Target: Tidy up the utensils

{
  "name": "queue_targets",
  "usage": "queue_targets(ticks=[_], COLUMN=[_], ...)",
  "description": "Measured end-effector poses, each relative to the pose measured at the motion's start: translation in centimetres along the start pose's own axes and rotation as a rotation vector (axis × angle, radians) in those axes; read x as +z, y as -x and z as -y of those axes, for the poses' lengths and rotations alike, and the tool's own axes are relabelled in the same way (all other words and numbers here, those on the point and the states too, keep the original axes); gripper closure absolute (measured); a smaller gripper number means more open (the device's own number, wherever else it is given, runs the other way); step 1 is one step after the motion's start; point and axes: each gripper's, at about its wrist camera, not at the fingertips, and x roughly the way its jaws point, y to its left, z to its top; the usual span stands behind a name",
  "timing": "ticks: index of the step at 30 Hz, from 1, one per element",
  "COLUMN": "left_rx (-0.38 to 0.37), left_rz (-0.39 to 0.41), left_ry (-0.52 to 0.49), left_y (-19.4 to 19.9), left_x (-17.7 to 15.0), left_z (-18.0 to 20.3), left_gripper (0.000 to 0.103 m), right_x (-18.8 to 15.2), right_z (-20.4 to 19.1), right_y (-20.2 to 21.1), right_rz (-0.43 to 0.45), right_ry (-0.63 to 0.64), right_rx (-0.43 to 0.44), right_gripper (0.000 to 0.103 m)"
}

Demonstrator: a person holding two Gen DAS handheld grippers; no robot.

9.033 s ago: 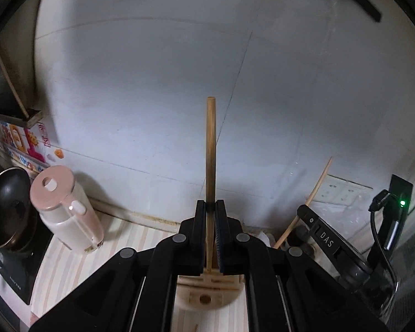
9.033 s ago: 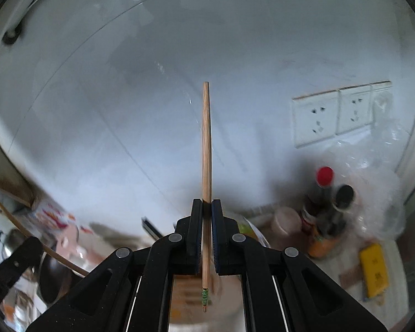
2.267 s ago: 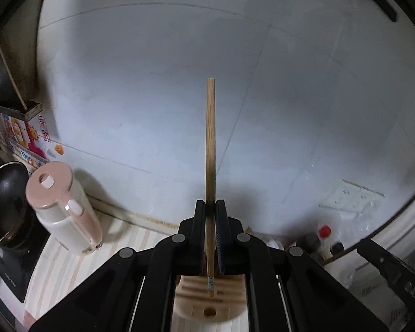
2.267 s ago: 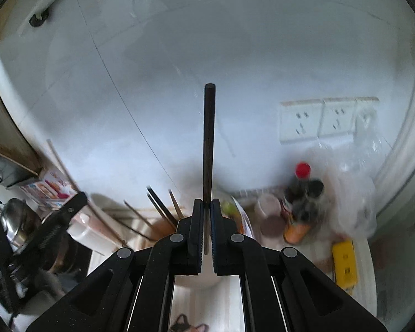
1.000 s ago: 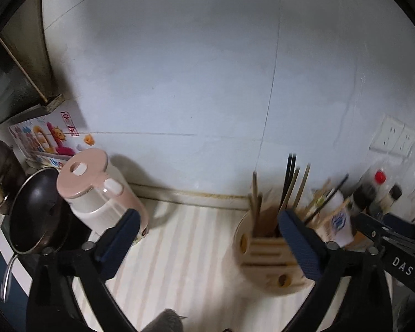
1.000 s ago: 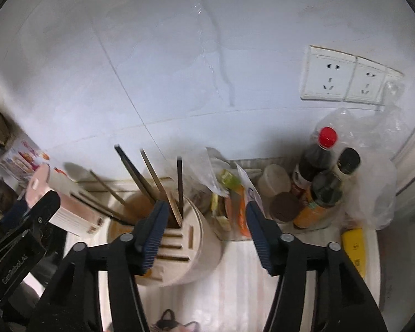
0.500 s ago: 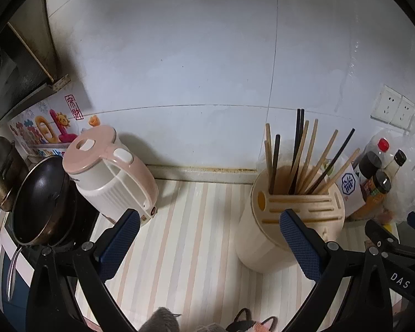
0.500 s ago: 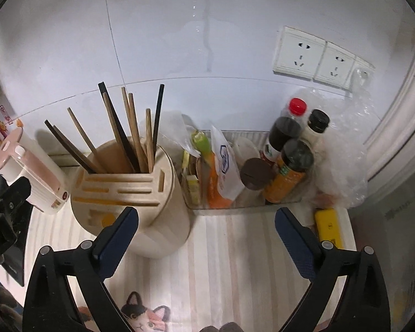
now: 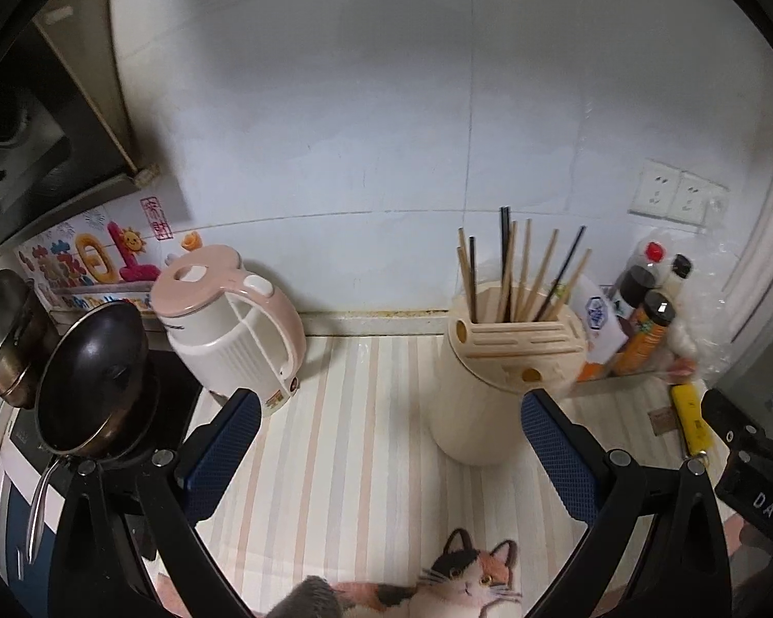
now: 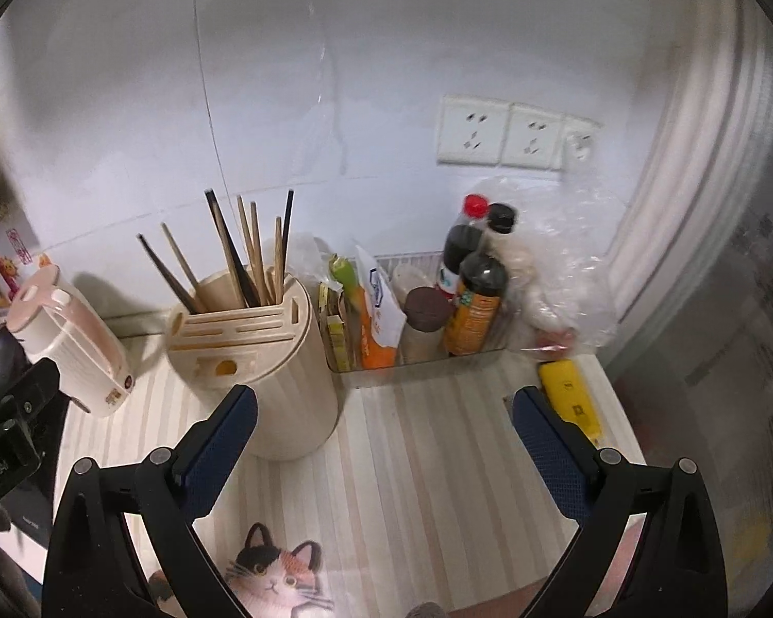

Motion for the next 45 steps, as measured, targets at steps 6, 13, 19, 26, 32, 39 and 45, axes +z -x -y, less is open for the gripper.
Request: queue_targets(ticks=[6,13,19,26,32,39,45], left_rx=[-0.002,0.005,0.001,0.003,0.018,0.019,0.021], left_rz=[0.07,0.123,0.125,0.123,0.114,0.051,0.029], left_ry=[0.013,0.025,0.015,0.019,0.035,0.046,0.053], left_y=[6.2,13.2,17.1,19.9,20.9,20.7,20.4], left_x=[-2.0,-5.0,-7.6,-10.2,-10.9,-10.7,-10.4], left_z=[0.3,1.2,1.9,2.0,1.7,1.3,1.3], left_gripper=[0.0,0.0,0.0,0.0,0.0,0.0,0.0], right_x=[-2.4,-5.4,-8.0,-10.6,-11.5,-11.5,-10.8], right_z=[1.1,3.1,4.4,5.2,5.7,5.7,5.6], right_y=[6.7,14.3,19.4,22.5,23.7,23.7,23.3], right_rz=[0.091,0.194,0.224,0.227,0.228,0.192,0.18], right_ry=[0.01,0.02,0.035,0.041,0.038,0.047,0.055], right_rx=[0.006,0.028,0.05,0.069,0.079,0.083,0.08], right_gripper=[0.0,0.0,0.0,0.0,0.0,0.0,0.0])
